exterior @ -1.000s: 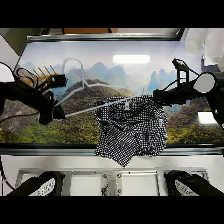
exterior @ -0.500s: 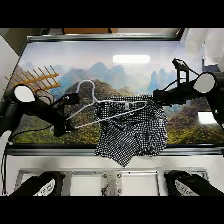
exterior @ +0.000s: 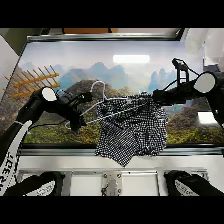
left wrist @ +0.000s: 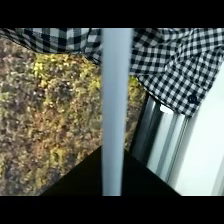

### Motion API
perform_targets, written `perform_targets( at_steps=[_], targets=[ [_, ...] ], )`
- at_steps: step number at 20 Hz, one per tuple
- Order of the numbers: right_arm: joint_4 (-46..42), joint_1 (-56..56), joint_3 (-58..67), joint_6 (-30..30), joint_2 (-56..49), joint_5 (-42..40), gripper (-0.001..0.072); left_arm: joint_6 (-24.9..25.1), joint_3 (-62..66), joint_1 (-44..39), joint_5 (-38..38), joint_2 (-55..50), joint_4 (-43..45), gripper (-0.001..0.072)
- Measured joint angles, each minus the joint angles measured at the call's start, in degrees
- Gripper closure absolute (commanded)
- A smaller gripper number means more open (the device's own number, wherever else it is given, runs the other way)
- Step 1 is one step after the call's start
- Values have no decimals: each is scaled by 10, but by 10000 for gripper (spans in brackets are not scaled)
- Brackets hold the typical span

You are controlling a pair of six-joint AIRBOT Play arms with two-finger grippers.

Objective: Fold the clothes and pants, and hang the long-sleeved shirts on hangers.

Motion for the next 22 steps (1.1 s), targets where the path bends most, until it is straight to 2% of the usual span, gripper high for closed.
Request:
perform_targets(
  at_steps=[5,13,18,22],
  targets=[
    [-1,-3,44,-40,0,22,690,9,0,-38,17,-17,-4,692],
    [-7,29,105,-58,0,101,690,16,6,-63,61,-19,-53,693],
    [-8,102,110,-59,0,86,690,16,28,-78,64,-19,-63,693],
    [-7,185,110,-60,0,37,690,17,28,-81,59,-19,-66,692]
  ],
)
